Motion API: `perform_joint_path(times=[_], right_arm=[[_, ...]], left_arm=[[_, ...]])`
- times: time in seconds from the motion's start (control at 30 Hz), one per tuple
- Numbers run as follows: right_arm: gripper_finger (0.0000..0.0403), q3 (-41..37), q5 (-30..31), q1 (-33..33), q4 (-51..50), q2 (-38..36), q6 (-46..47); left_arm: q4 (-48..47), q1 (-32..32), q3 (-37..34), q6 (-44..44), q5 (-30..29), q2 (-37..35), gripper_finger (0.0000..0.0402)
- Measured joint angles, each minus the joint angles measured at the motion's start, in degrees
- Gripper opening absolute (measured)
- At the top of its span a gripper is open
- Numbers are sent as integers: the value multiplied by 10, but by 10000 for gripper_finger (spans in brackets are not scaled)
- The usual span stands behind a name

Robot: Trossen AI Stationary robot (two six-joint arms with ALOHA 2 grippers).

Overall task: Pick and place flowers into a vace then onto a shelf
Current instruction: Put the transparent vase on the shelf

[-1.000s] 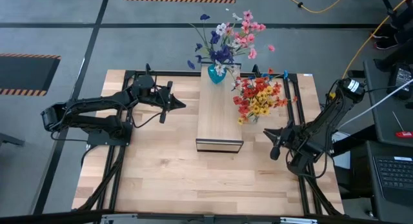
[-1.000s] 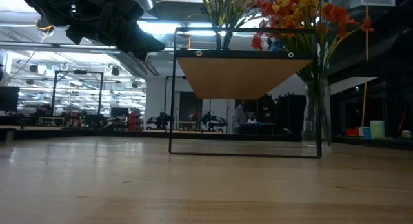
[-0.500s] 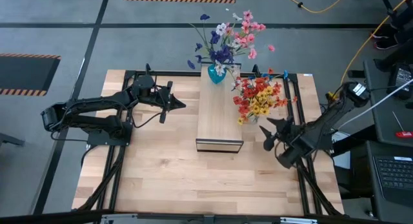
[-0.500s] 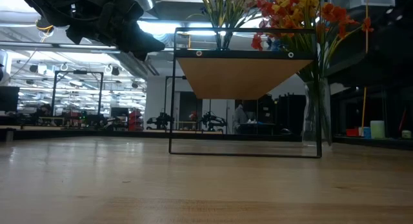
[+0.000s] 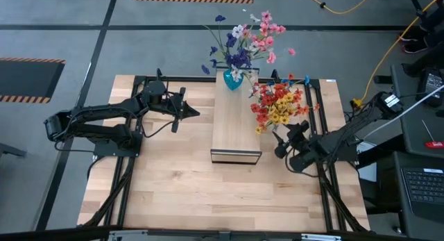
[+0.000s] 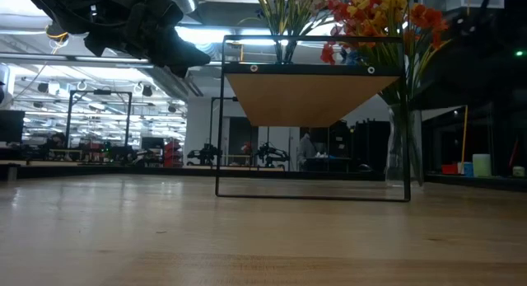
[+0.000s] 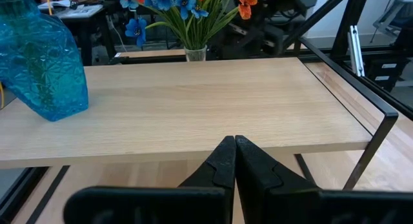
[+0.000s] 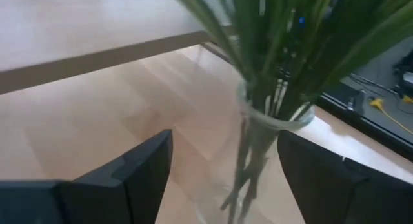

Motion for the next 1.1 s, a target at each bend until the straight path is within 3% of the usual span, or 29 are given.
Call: perform_joint_path(times=[0.57,0.83,1.1], right_arm=[[278,-43,-2,-36,30,0,66],[278,-88,16,-54,184,0,-43],[278,-91,15,-102,226,0,-104]], left_arm=[[0,0,0,20,0,0,2],[0,0,0,20,0,0,6],[-1,0,0,20,0,0,4]])
